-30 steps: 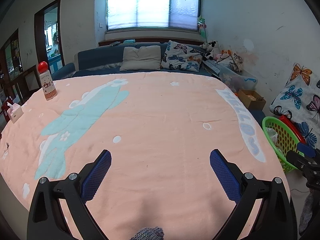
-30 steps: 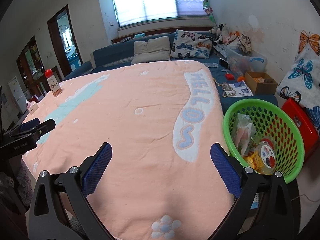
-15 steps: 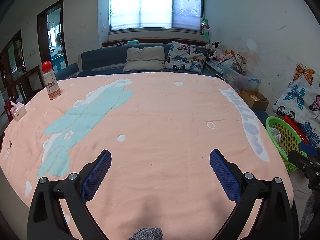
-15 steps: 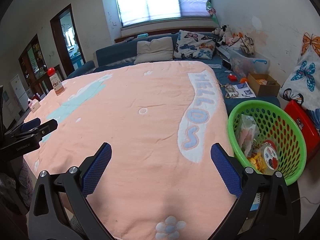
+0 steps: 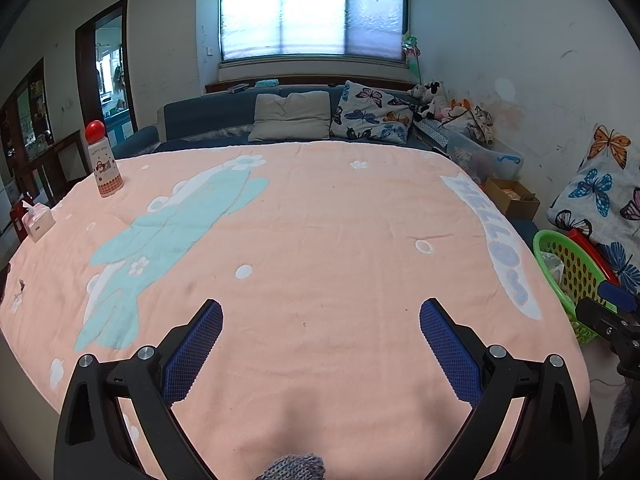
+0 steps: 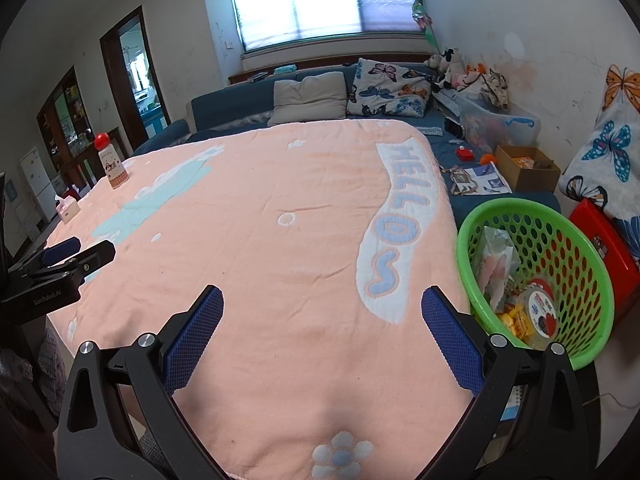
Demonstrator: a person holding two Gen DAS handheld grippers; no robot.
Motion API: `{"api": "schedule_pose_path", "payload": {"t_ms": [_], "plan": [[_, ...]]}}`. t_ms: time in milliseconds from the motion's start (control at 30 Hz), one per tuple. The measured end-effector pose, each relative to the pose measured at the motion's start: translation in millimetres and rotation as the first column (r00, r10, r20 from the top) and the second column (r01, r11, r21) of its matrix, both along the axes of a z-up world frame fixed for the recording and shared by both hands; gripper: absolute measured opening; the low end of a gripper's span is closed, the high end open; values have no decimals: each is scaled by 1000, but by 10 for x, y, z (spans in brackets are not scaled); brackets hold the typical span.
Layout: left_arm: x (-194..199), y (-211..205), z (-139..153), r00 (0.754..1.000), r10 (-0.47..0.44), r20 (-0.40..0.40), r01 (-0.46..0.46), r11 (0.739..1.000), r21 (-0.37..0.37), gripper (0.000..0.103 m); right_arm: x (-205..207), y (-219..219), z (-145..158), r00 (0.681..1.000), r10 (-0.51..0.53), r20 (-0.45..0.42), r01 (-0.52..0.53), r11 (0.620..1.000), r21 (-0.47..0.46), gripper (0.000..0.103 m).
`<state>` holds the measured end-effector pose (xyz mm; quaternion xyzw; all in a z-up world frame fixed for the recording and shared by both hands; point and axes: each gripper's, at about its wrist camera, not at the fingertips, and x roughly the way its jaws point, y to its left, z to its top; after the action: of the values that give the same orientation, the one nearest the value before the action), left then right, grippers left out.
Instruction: Collect trash
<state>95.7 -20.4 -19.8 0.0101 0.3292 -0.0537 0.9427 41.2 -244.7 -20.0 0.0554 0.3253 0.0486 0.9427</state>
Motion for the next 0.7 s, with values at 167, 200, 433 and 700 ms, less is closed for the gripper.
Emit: {"api": "schedule_pose_path", "payload": {"t_ms": [167,200,433,700], "plan": [[11,-4,6,1000,-4,-3,4,1000,-5,96,1,-6,-3,1000,-1,-1,1,1000,0,98],[2,-12,6,1000,-3,-3,3,1000,-4,96,3,-7,-6,1000,-1,-2,1,1000,1,98],[-4,-21,-3,1000,-2,-6,2,1000,-8,96,1,-13,-5,1000,1,-4,-1,1000,0,98],[-15,-91,7,1000,-12,-10,12,1000,-3,96,-18,-89,-44,1000,-13,-2,13,1000,3,98]]}}
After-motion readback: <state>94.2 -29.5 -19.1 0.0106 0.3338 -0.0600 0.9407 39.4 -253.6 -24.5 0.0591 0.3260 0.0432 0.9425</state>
